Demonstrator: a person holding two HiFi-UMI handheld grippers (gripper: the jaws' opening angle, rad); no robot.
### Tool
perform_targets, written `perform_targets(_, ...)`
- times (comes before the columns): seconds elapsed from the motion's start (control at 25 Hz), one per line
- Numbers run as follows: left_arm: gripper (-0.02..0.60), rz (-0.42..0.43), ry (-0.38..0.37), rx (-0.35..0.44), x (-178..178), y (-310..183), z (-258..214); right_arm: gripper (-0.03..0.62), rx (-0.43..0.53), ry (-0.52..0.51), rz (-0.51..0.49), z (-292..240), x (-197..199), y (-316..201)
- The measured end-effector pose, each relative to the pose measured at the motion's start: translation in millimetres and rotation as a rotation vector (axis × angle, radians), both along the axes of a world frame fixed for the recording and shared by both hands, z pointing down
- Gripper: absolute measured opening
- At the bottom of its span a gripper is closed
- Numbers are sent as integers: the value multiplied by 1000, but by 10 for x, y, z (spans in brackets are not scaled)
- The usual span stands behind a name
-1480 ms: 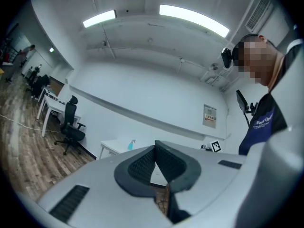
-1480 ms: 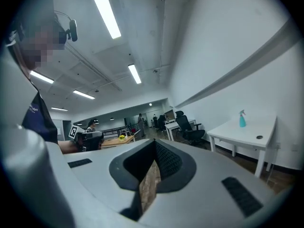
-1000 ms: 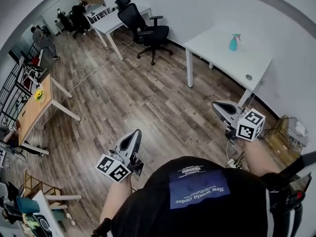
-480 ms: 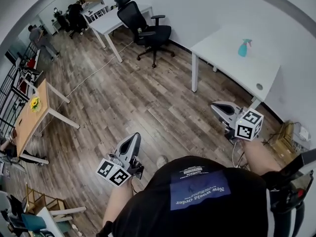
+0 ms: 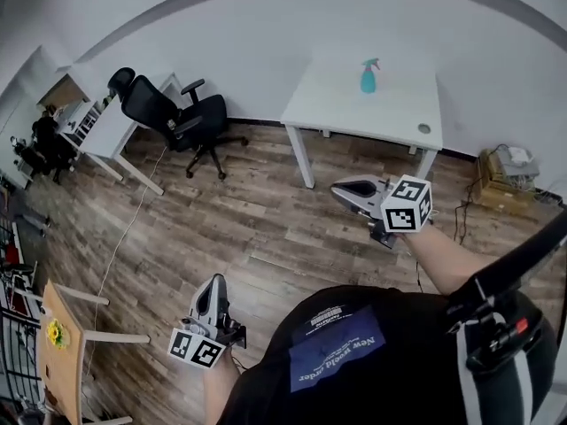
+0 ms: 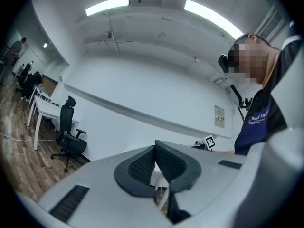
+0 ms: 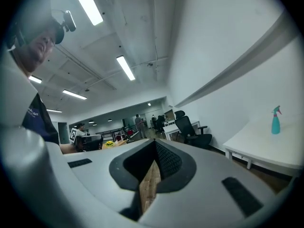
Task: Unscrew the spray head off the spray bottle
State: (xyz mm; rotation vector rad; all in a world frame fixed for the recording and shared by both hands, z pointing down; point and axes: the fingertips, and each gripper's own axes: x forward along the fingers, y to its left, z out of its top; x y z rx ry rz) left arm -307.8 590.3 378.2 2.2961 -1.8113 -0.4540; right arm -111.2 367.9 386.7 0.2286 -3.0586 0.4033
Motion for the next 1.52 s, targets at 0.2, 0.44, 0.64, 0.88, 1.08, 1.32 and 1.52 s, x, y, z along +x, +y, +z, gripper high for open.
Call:
perform_targets(0.2, 3, 63, 35, -10, -170, -426, 106, -6, -7, 20, 33, 69, -132, -235)
perform_targets(0.44, 3, 86, 26, -29, -79, -1204, 156, -6, -16, -1, 43, 115, -20, -957)
perform_targets(0.64, 3, 74, 26, 0, 265, -2118, 9, -6, 14, -4, 12, 49, 224, -1850)
perform_targets(0.88, 3, 119, 22, -8, 800, -3154, -85, -6, 49, -2, 27, -14, 766, -2779)
perform_targets(1.08, 3, 202, 0, -56, 1092, -3876, -53, -6, 7, -21, 118, 93, 1245, -3345)
perform_targets(1.32, 3, 375, -10, -76, 1425, -4694, -15, -6, -38, -14, 287, 296, 1834, -3737)
perform_targets(1.52, 3, 553, 9, -74, 1577, -5363, 126, -6, -41, 19, 449, 411, 2141, -3962)
